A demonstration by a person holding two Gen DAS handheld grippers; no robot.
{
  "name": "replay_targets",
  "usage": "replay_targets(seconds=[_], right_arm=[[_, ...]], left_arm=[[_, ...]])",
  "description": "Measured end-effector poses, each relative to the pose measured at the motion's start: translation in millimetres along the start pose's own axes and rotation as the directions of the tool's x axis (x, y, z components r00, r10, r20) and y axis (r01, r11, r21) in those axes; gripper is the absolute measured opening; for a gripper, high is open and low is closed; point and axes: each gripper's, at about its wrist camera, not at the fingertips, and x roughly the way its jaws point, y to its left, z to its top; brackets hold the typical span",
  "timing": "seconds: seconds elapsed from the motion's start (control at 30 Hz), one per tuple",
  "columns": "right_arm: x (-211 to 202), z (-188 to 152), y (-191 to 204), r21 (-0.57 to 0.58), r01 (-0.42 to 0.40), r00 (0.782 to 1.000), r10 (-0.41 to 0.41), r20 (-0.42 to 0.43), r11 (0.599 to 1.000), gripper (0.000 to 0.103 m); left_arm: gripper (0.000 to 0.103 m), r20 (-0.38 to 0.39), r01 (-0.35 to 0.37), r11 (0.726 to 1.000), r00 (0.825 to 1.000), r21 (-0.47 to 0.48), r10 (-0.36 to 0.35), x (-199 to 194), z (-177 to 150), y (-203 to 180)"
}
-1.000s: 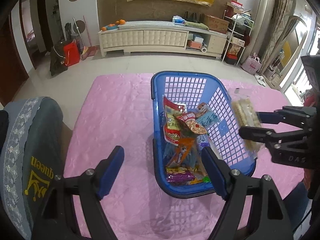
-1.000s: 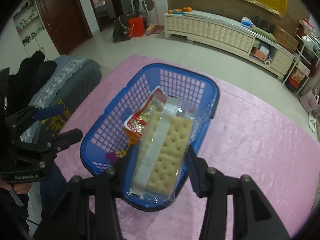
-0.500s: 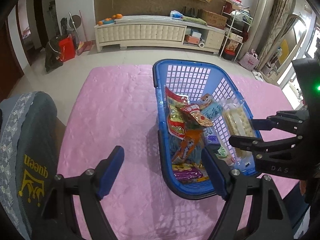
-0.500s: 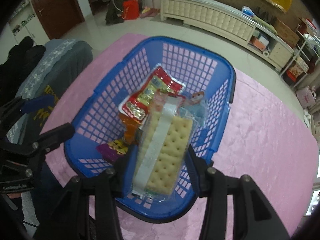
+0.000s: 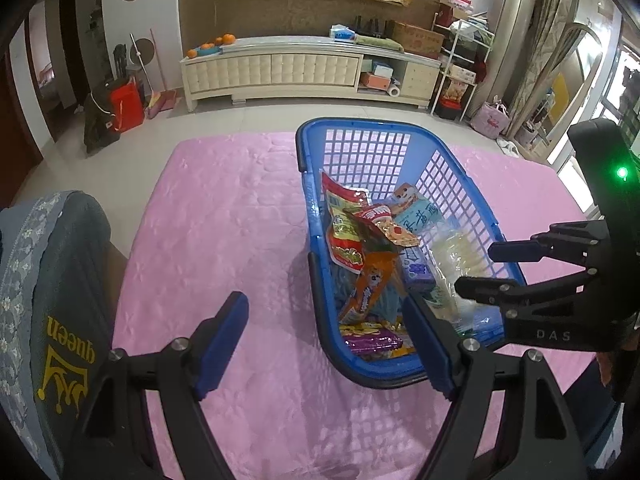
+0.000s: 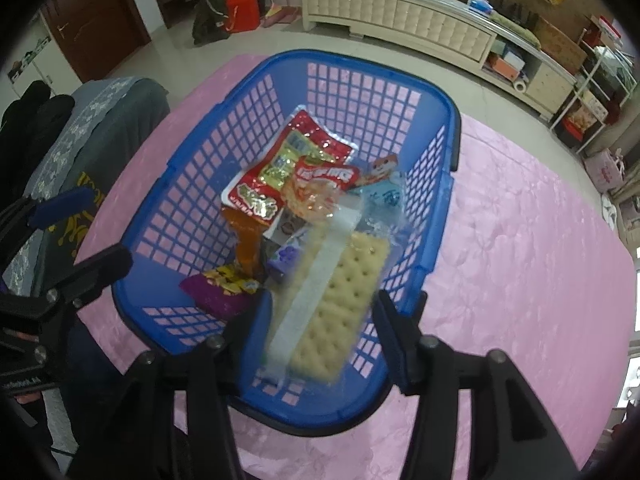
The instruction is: Organize snacks
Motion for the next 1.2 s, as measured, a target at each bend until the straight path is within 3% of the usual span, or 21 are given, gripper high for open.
replay_targets(seconds=[0.2,0.43,0.57,0.7,0.8,0.97,1.03,1.13,1.2], right_arm=[[-19.3,-14.5,2.7,-0.004,-0.032,0.998,0.032,0.053,0.999,0.068],[-73.3,-49.5,-6.2,0.035,-0.062,0.972,0.053,0.227,0.997,0.073],[-114.5,-73.2,-12.6,0.053,-0.067,0.937,0.045,0.348,0.996,0.074],[-155.0,-95.6,-18.1,0.075,-0.062,0.89,0.021,0.456,0.995,0.075],[-189.8,-115.1,-21.0,0.097,-0.043,0.839,-0.017,0.544,0.994,0.09],[-228.8,-135.0,-14.7,0.103,0.019,0.769,-0.08,0.634,0.995,0.103],[-241.7,-144.7,-10.9,0.107,0.053,0.741,-0.111,0.662,0.993,0.103],[-249.6,-155.0,-3.2,0.105,0.097,0.725,-0.142,0.674,0.99,0.103],[-251.2,-163.2,1.8,0.106,0.124,0.723,-0.163,0.671,0.987,0.103]], left_arm=[[0.078,0.043,-0.01,1.0,0.999,-0.001,0.01,-19.9,-13.4,-10.1],[0.078,0.173,-0.028,1.0,0.984,-0.002,0.028,-67.9,-34.7,-40.1],[0.078,0.273,-0.066,0.998,0.96,0.013,0.06,-105.4,-42.4,-62.0],[0.078,0.325,-0.031,0.999,0.946,0.029,0.02,-135.1,-41.9,-73.5],[0.078,0.388,-0.052,0.998,0.921,0.038,0.033,-157.4,-42.4,-84.2],[0.078,0.459,-0.048,0.996,0.889,0.07,0.011,-187.7,-49.0,-101.6],[0.081,0.482,-0.047,0.996,0.876,0.074,0.006,-195.5,-52.2,-106.3],[0.083,0.544,-0.073,0.994,0.839,0.08,0.018,-208.5,-61.8,-114.0],[0.083,0.545,-0.069,0.995,0.838,0.078,0.015,-211.2,-63.5,-116.4]])
